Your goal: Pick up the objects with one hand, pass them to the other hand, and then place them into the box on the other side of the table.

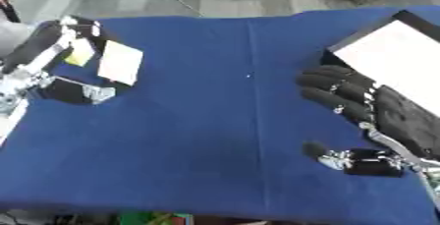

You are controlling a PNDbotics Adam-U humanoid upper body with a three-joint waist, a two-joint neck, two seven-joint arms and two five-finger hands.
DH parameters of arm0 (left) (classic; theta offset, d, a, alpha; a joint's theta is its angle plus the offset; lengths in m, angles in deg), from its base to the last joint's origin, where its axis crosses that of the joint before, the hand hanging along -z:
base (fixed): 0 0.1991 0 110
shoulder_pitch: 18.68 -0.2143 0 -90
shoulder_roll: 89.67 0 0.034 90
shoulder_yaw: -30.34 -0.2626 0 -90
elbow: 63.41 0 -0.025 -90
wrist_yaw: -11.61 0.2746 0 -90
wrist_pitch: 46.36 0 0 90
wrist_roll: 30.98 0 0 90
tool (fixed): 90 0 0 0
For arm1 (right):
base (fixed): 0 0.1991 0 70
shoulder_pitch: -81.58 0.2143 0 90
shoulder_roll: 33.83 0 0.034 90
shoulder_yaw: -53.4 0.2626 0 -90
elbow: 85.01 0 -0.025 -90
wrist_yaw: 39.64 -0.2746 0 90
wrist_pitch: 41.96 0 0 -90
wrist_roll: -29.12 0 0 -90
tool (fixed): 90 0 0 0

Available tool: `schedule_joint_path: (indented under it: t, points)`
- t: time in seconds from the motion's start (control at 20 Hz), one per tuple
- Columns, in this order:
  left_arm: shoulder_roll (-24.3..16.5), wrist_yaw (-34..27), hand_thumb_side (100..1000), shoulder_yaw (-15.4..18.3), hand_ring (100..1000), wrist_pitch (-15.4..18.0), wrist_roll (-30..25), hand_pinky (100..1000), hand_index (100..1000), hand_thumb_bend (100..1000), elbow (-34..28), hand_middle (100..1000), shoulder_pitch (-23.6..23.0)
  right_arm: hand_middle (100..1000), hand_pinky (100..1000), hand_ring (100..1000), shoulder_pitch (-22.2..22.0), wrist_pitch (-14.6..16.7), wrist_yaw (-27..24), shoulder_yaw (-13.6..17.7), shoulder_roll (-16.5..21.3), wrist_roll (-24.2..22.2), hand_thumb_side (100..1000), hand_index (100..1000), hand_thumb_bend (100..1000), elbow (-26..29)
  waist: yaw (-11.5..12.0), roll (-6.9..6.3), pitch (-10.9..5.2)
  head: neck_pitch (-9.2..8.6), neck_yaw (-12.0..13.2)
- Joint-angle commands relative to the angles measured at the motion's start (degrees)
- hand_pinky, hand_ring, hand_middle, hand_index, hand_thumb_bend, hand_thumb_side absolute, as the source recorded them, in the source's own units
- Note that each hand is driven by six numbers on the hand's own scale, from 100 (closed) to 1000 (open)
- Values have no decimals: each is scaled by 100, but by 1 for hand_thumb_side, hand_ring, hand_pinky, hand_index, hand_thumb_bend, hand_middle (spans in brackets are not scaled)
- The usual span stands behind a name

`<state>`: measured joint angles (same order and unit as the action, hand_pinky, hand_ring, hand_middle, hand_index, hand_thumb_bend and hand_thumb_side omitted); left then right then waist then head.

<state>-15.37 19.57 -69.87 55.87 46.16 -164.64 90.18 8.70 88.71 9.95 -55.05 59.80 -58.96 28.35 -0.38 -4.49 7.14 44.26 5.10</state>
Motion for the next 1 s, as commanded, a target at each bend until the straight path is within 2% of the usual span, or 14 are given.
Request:
schedule_joint_path:
  t: [0.05,0.2,0.4,0.75,1.0]
  points:
    - [340,-1197,298,-365,501,-376,-363,747,466,100,-136,483,225,956,933,922,265,123,251,-165,311,603,100,976,384,124,25,31,-108,-14,-46]
    - [612,-1850,297,-683,503,-740,-729,748,467,100,-92,483,426,962,933,920,460,155,525,-295,418,1114,100,967,393,124,44,42,-111,-14,-94]
    - [760,-2170,288,-1023,512,-1009,-1127,752,481,100,-61,494,664,977,937,921,701,255,903,-540,536,1558,100,958,393,124,59,39,-107,-14,-197]
    - [784,-2243,274,-1503,526,-1232,-1700,755,502,100,11,509,1035,987,936,913,992,586,1341,-811,724,2186,100,943,375,124,62,25,-88,-14,-301]
    - [861,-2124,269,-1703,530,-1278,-1853,755,506,100,149,513,1214,980,930,908,1075,703,1398,-910,682,2259,100,941,363,124,61,16,-71,-14,-323]
